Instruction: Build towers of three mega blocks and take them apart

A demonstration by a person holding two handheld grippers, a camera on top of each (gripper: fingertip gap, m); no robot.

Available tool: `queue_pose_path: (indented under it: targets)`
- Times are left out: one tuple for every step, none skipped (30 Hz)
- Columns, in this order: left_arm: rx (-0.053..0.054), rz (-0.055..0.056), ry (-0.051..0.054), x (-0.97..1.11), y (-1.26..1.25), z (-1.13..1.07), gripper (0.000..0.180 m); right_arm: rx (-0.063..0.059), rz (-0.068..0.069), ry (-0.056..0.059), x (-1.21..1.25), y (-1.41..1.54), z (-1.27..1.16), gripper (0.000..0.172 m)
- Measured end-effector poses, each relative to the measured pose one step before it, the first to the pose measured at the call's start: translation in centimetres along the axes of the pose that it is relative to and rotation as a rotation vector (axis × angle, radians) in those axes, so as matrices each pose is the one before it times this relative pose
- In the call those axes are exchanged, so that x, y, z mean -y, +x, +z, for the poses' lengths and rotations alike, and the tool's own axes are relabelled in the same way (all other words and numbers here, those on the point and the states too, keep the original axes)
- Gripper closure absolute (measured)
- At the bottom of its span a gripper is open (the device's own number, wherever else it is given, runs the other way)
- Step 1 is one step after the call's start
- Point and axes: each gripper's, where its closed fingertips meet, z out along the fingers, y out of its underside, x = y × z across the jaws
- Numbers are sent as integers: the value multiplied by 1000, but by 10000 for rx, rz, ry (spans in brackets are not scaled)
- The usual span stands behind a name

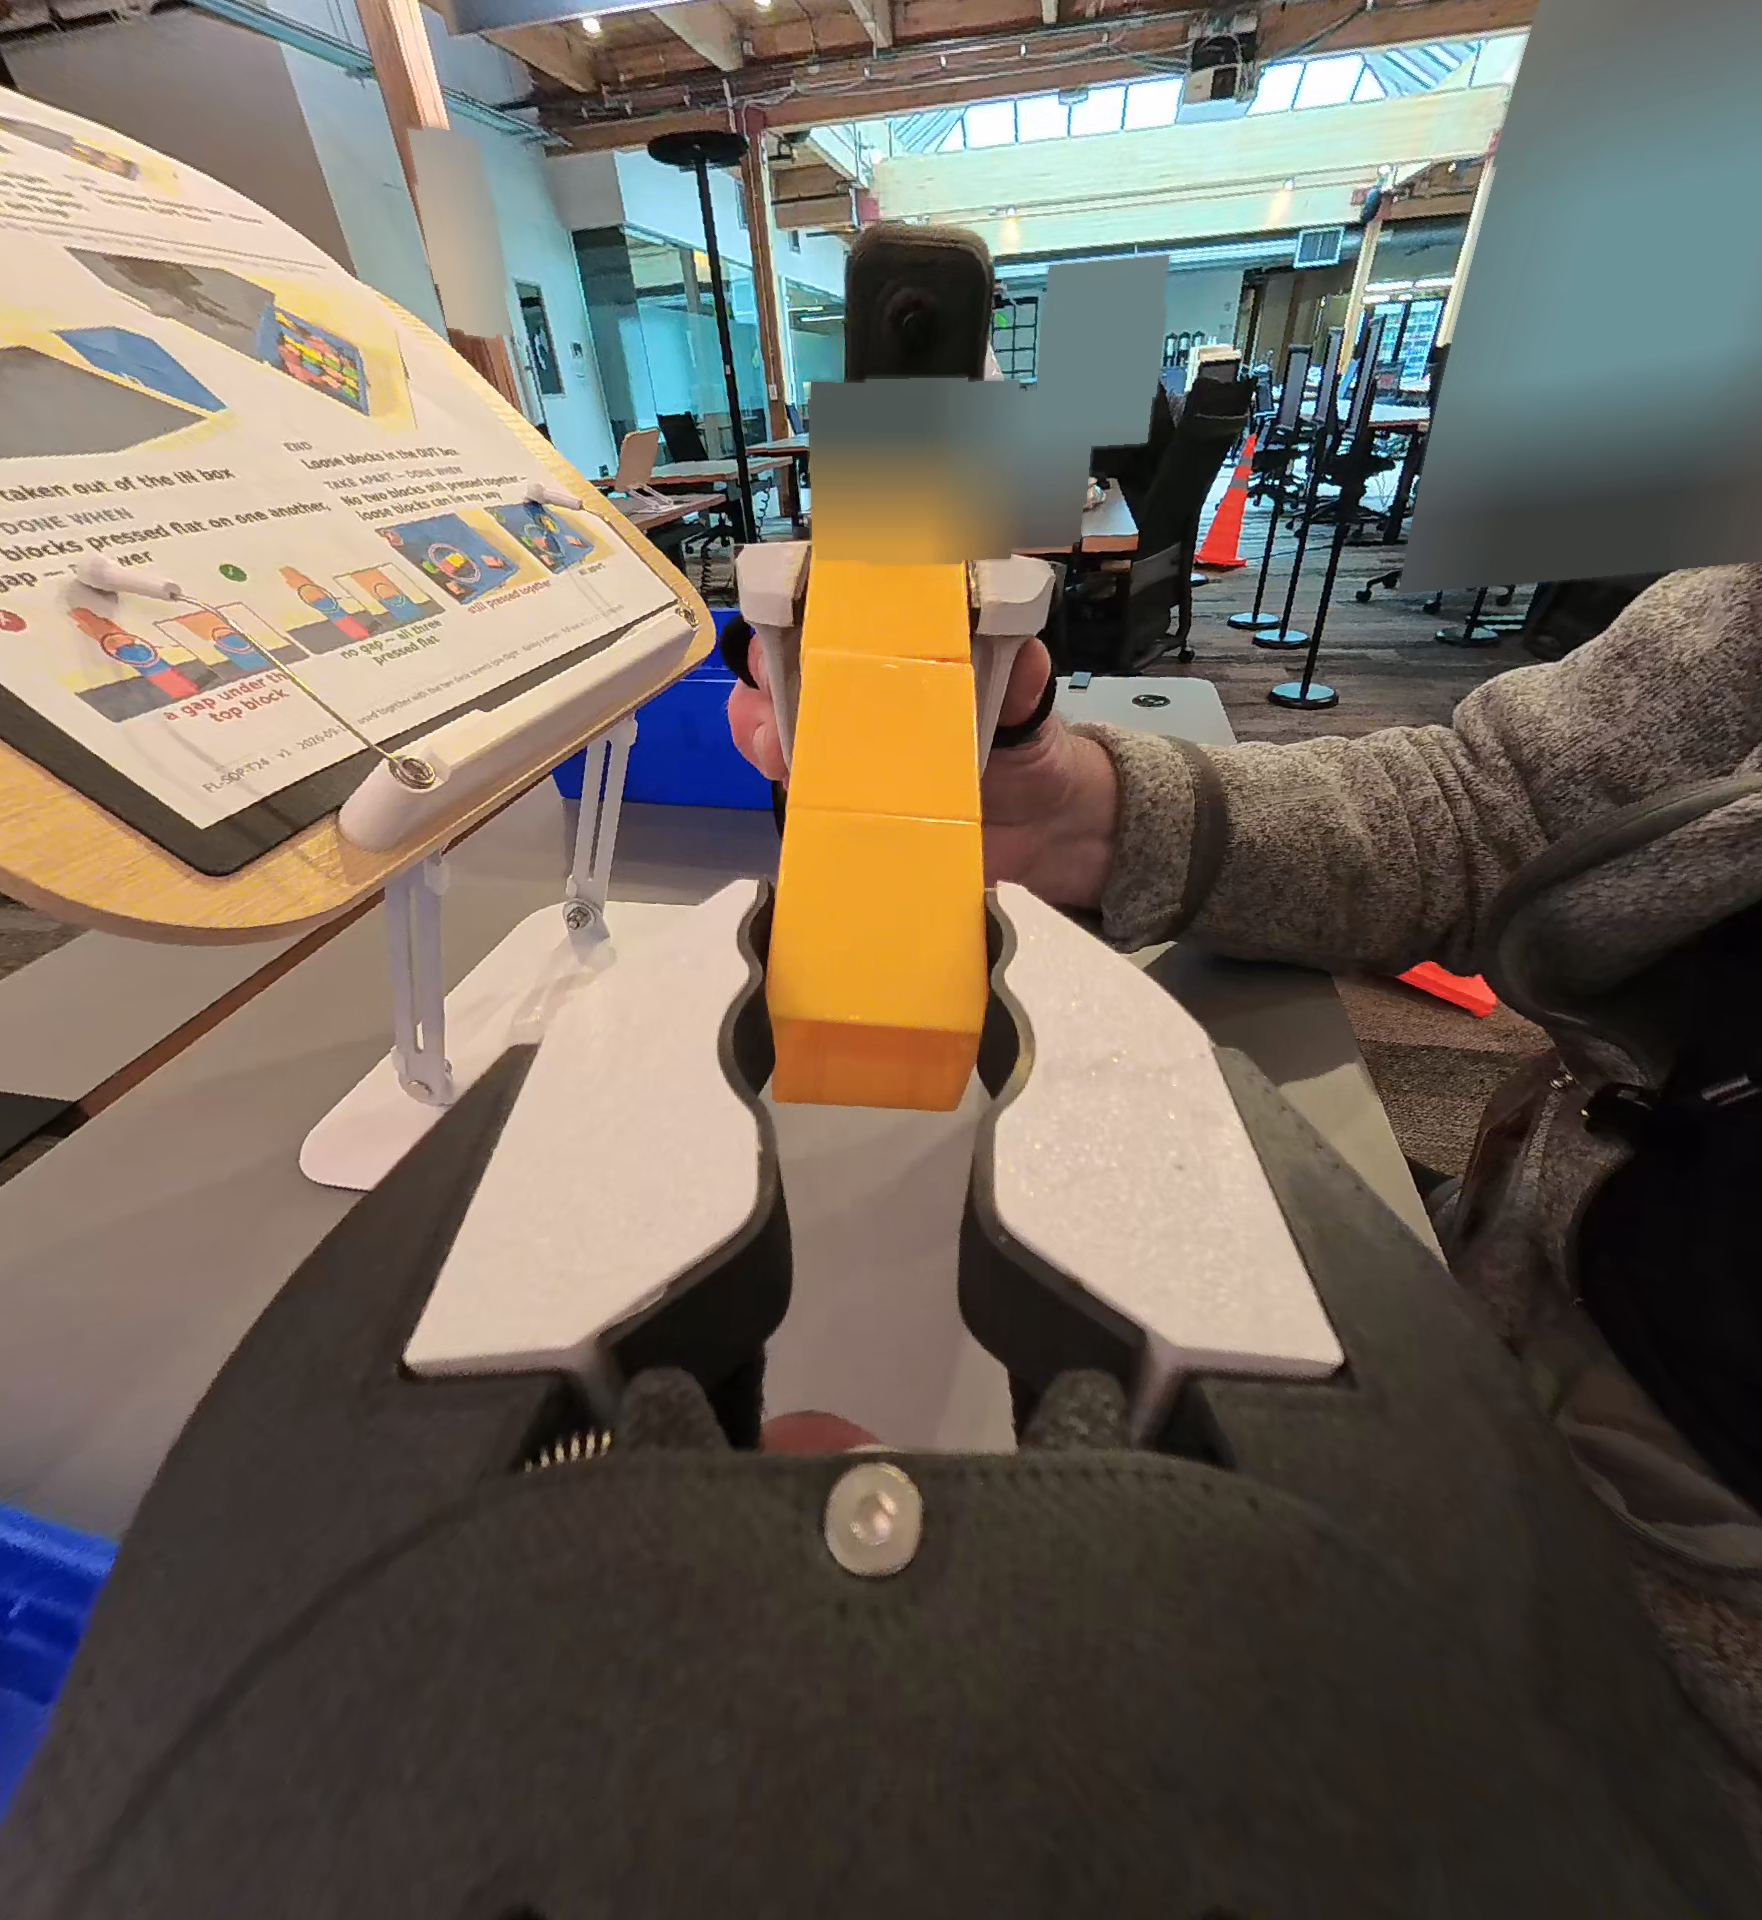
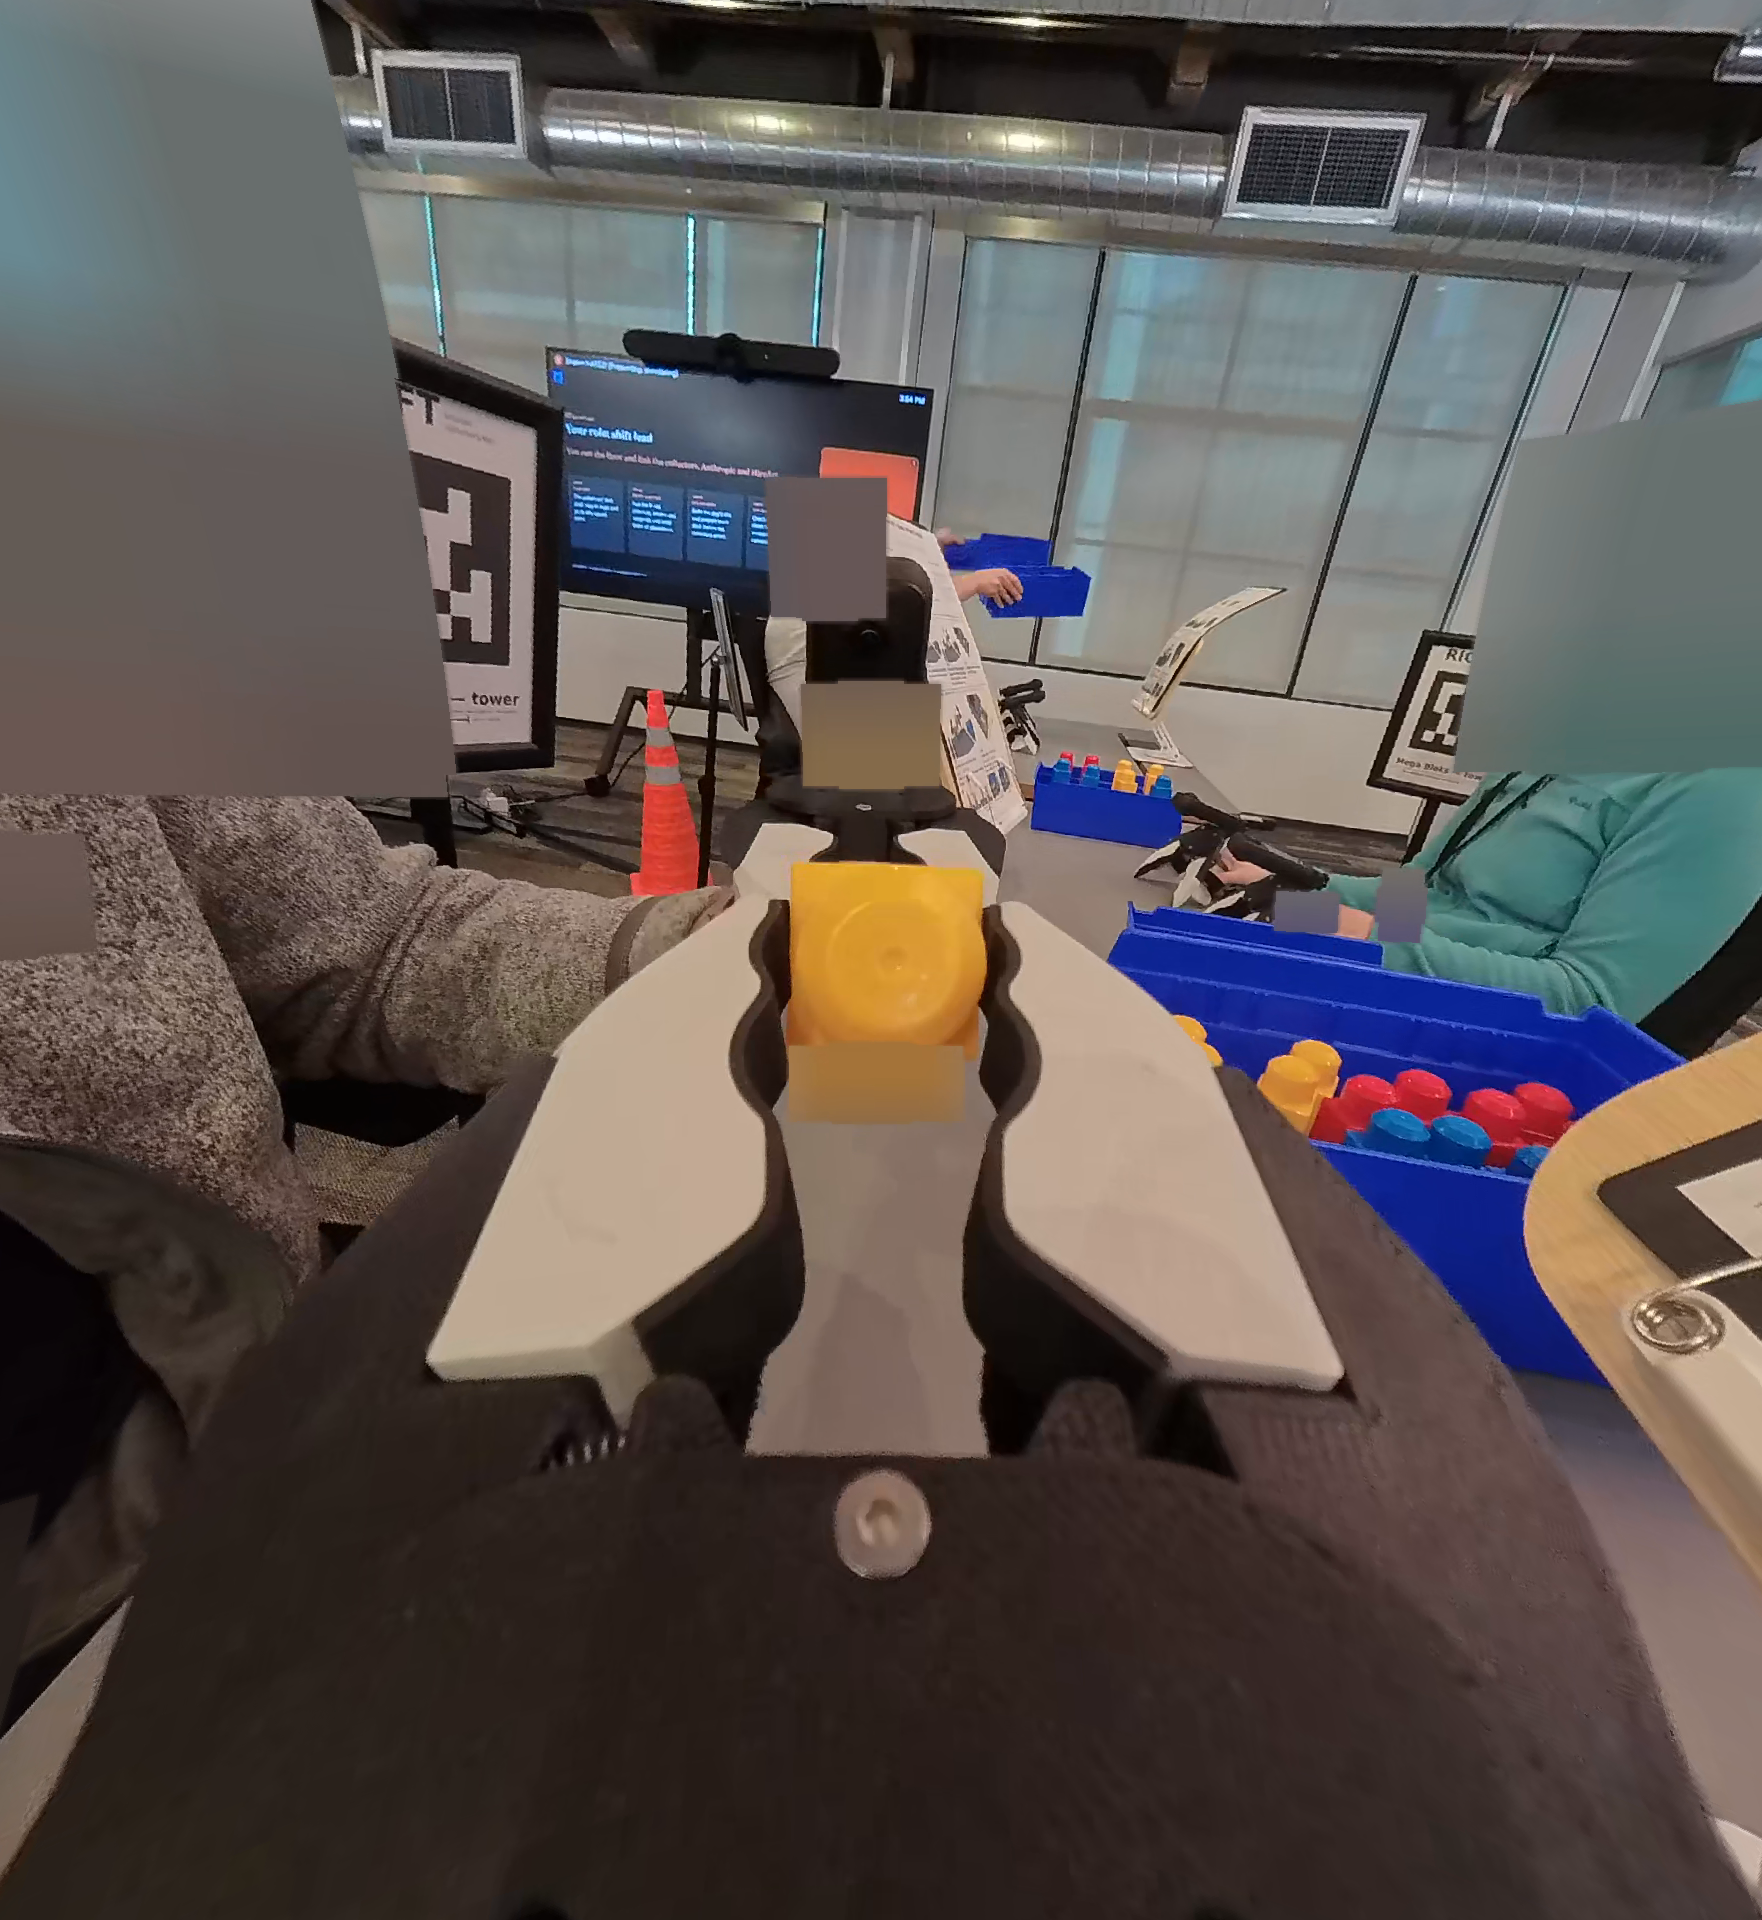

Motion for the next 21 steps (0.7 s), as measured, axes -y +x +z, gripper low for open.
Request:
queue_pose_path:
  targets:
    - [-26,-10,3,-33,75,44,144,24,-27,9,28,-40,-11,135]
    - [-41,-24,-13,-27,49,35,144,27,-37,11,28,-68,-30,135]
    - [-9,-11,-6,-20,-20,-18,144,-14,-43,-52,-27,-6,7,135]
    - [-6,-2,0,-30,2,5,144,5,-8,-36,-30,0,0,135]
    - [-1,14,-18,-52,19,-3,144,20,3,-36,-51,-11,-12,135]
    - [-20,-22,8,-11,7,1,144,-7,-66,-52,-63,-25,-1,135]
    - [2,18,7,-10,12,15,144,11,-21,-28,6,-30,2,135]
    - [-24,-22,-11,-23,41,28,144,33,-1,8,12,-23,-25,135]
    - [-25,-28,-22,-31,2,-4,144,18,-8,-7,-29,-20,-8,135]
    - [-17,-22,-17,-43,7,-8,144,9,-28,-29,-66,-19,-3,135]
    - [-12,-18,-21,-58,12,-6,144,19,-30,-72,-89,-13,-2,135]
    - [-20,-11,-1,-31,30,14,144,20,-48,-59,-44,-33,-18,135]
    - [-43,-38,18,-8,48,30,144,22,-34,-24,-5,-45,-16,135]
    - [-58,-33,19,-6,54,35,144,33,-49,16,42,-63,-16,135]
    - [-59,-69,40,19,28,29,144,29,-22,-1,23,-59,9,135]
    - [-10,-1,6,-62,10,20,144,-1,-27,-42,-10,-27,0,135]
    - [2,-4,3,-26,-13,20,144,0,5,-41,-18,11,-7,135]
    - [12,25,-20,-25,0,14,144,11,-16,-25,-41,-9,-28,135]
    - [26,24,-45,-25,-11,36,144,4,42,-14,-17,33,-30,135]
    - [46,71,-62,-34,-13,30,144,3,47,28,12,19,-21,135]
    - [17,21,-19,8,11,-4,144,19,-3,-2,-12,-19,-16,135]
